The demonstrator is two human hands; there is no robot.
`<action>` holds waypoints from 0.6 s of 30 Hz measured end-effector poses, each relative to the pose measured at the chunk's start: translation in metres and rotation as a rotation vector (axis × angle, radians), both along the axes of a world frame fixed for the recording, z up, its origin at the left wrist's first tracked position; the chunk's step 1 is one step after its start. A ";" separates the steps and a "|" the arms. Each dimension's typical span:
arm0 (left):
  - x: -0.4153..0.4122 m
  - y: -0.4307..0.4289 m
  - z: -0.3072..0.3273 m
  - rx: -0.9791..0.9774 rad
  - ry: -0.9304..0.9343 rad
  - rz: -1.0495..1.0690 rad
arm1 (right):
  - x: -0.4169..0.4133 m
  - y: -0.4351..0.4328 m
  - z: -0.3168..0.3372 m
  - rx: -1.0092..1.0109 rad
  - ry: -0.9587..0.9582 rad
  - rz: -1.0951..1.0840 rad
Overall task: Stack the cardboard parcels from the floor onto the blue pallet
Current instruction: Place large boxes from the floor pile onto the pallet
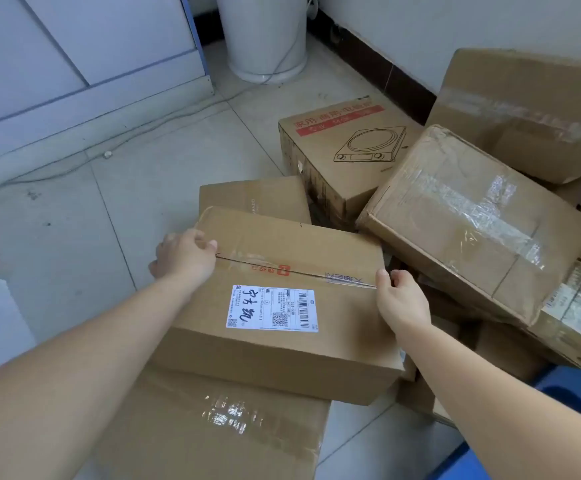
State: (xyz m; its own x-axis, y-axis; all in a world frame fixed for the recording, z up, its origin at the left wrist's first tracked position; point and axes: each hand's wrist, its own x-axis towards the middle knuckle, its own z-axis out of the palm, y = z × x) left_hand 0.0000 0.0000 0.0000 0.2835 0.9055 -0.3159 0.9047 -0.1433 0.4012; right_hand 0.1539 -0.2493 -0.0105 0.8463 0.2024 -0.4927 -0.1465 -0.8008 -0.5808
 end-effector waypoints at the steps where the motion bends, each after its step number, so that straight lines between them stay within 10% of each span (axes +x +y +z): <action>1: -0.001 0.002 -0.001 0.014 0.090 -0.029 | 0.000 0.001 -0.003 -0.009 0.015 0.009; 18: -0.010 0.035 -0.037 0.007 0.246 -0.143 | 0.006 0.009 -0.034 -0.002 0.059 0.018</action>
